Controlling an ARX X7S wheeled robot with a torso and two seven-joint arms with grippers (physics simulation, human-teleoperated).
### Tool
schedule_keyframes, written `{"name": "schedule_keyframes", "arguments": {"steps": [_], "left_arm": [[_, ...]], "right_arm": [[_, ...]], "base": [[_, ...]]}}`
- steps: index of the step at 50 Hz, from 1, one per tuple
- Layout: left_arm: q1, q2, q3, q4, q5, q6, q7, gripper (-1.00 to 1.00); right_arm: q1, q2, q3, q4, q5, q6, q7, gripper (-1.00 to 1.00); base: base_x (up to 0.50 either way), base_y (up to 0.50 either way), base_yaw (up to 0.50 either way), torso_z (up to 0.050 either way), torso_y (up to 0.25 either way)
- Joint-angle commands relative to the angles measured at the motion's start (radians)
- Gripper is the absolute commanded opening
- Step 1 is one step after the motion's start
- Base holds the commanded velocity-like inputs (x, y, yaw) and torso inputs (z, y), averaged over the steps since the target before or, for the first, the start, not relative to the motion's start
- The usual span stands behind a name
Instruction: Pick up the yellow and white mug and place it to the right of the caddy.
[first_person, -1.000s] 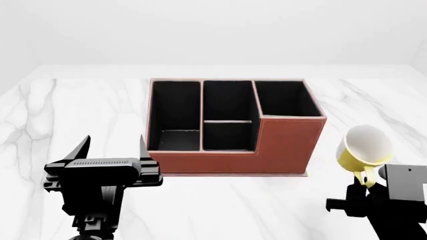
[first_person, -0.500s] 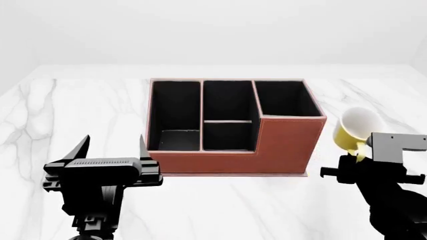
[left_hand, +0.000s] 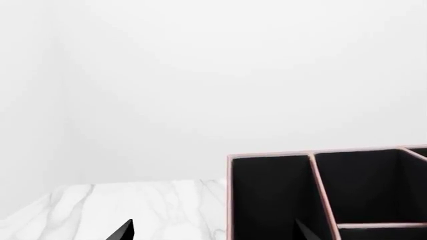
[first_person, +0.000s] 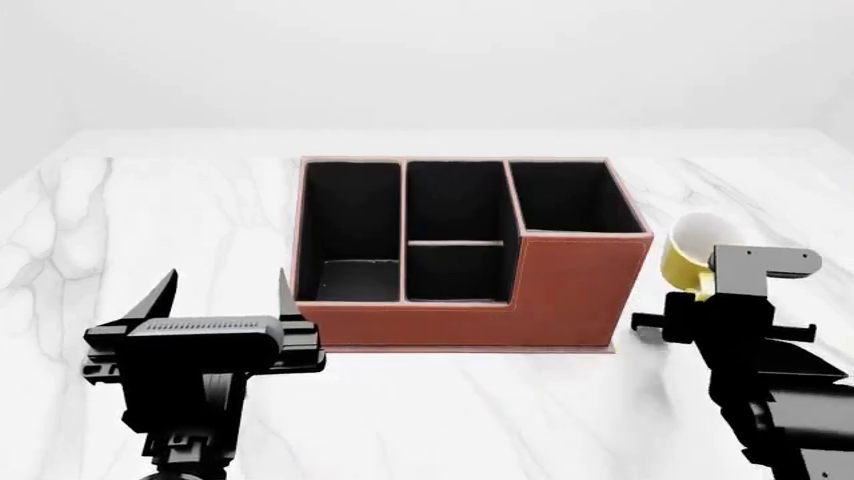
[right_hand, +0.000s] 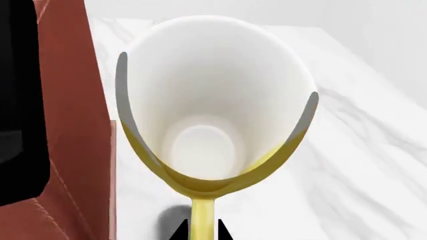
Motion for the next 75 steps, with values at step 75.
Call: {"name": "schedule_keyframes", "arguments": {"steps": [75], "left_arm": [[-0.001,-0.024,0.016,0.009,-0.026,0.007,-0.031,1.00]], "right_arm": [[0.281,-0.129,-0.117,0.911,-0.190,-0.402,-0.163,-1.00]], "base": [[0.00,0.00,0.00,0.000,0.001]]}}
